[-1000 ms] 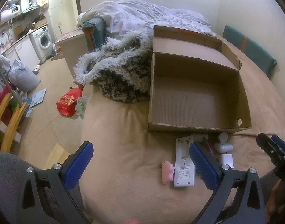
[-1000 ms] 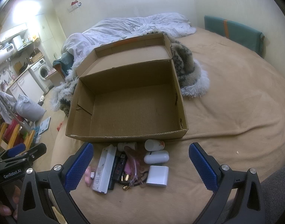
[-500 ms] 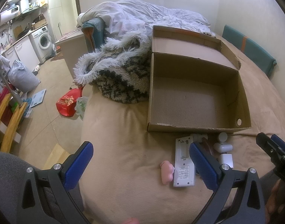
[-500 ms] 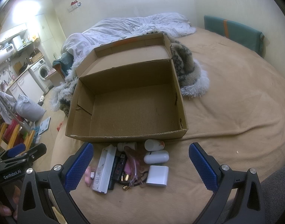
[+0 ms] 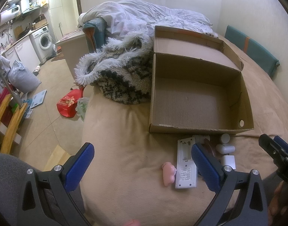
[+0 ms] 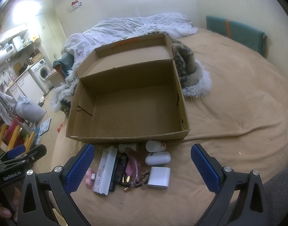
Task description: Organize rigid objects
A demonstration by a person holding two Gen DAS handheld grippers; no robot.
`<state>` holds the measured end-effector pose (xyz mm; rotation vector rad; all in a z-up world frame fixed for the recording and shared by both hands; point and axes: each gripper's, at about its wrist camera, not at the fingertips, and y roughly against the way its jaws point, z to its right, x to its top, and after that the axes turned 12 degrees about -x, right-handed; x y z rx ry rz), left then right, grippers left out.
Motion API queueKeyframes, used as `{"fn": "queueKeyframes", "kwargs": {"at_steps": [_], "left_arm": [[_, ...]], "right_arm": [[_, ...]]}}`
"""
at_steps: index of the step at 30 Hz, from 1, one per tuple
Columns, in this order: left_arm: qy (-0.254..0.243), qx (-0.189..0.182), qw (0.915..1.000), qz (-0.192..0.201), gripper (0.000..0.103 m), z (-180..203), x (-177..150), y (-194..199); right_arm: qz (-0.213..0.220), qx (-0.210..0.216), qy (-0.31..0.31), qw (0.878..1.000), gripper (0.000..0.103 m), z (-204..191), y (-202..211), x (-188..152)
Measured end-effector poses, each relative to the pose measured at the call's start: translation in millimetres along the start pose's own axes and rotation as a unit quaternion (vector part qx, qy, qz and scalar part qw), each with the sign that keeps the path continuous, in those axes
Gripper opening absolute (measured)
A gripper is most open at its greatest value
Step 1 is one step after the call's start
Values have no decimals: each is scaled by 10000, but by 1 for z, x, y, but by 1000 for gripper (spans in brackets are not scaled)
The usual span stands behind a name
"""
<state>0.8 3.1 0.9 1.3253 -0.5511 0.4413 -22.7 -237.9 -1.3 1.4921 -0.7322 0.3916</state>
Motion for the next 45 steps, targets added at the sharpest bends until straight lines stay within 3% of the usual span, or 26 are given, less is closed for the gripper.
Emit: {"fn": "queueKeyframes", "kwargs": {"at_steps": [19, 24, 28, 33, 35, 38, 45], "left_arm": [[45, -70, 9999, -83, 103, -2, -1, -3], [146, 122, 9993, -308, 103, -8, -1, -12], [377, -56, 9968, -706, 102, -19, 1, -26], [823, -378, 9833, -1576, 99, -29, 1, -63], [963, -515, 9749, -1939, 82, -28, -3, -80], [903, -563, 9627, -2487, 70, -20, -12, -107], [701, -657, 9506, -2951, 60, -7, -30, -145]], "right_arm": [[-27, -13, -16, 10000, 103, 1, -1, 0], [-226, 32, -117, 9997, 103, 6, -7, -3], [-463, -29, -175, 9988, 103, 10, -15, -6], [-645, -86, -60, 9979, 103, 8, -20, -5], [-708, -101, -67, 9974, 103, 9, -21, -5], [-814, -135, -91, 9966, 103, 10, -24, -3], [-1278, -63, -284, 9914, 103, 11, -34, -1]]}}
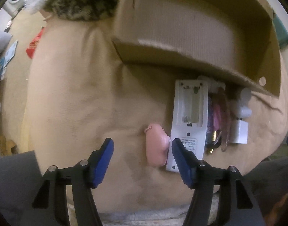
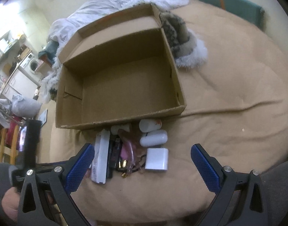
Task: Organize rigid objects
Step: 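Grasp the pink heart keychain with the left tool while the right tool grasps the white charger plug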
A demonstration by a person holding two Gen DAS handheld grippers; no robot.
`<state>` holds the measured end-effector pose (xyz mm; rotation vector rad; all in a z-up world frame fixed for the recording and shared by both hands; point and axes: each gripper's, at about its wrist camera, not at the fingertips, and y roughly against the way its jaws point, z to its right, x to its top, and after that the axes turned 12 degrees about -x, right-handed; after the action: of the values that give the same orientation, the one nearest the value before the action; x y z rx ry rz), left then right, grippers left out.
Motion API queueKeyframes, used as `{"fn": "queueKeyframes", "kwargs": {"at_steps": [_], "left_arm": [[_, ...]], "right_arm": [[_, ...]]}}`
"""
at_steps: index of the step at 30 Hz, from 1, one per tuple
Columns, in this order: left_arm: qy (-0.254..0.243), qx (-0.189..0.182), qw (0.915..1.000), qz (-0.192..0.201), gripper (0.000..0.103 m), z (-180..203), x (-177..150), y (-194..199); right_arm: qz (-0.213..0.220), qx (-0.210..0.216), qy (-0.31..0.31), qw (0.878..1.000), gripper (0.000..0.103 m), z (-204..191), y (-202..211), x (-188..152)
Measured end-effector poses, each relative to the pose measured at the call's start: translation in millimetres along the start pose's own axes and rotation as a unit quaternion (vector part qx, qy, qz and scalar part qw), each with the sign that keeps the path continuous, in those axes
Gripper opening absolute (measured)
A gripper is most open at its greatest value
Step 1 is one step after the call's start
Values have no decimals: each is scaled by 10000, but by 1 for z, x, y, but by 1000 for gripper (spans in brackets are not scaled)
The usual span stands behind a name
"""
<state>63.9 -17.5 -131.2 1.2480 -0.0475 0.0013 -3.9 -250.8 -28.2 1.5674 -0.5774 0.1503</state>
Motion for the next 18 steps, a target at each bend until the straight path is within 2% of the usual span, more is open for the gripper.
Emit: {"fn": "queueKeyframes", "kwargs": {"at_steps": [3, 4, 5, 7, 8, 11, 15, 18], "left_arm": [[138, -68, 9998, -119, 52, -6, 2, -11], [234, -84, 9997, -76, 46, -9, 3, -12], [312, -102, 9994, -56, 35, -11, 3, -14], [418, -93, 9989, -169, 25, -16, 2, -22], [459, -83, 9987, -192, 24, -19, 2, -25], [462, -72, 9987, -196, 24, -19, 4, -28], [388, 33, 9991, -189, 23, -15, 6, -29], [327, 53, 9993, -171, 23, -16, 7, -31]], "right_arm": [[-409, 98, -126, 9990, 103, 4, -13, 0], [-572, 138, -206, 9981, 103, 6, -19, 1], [-714, 139, -253, 9970, 103, 8, -25, 2], [-920, 54, -265, 9954, 97, 11, -38, 5], [-1025, 18, -229, 9945, 87, 11, -45, 7], [-1469, -7, -255, 9888, 80, 12, -70, 9], [-1867, -106, -130, 9823, 62, 8, -96, 7], [-2060, -122, -54, 9785, 61, 3, -111, 2]]}}
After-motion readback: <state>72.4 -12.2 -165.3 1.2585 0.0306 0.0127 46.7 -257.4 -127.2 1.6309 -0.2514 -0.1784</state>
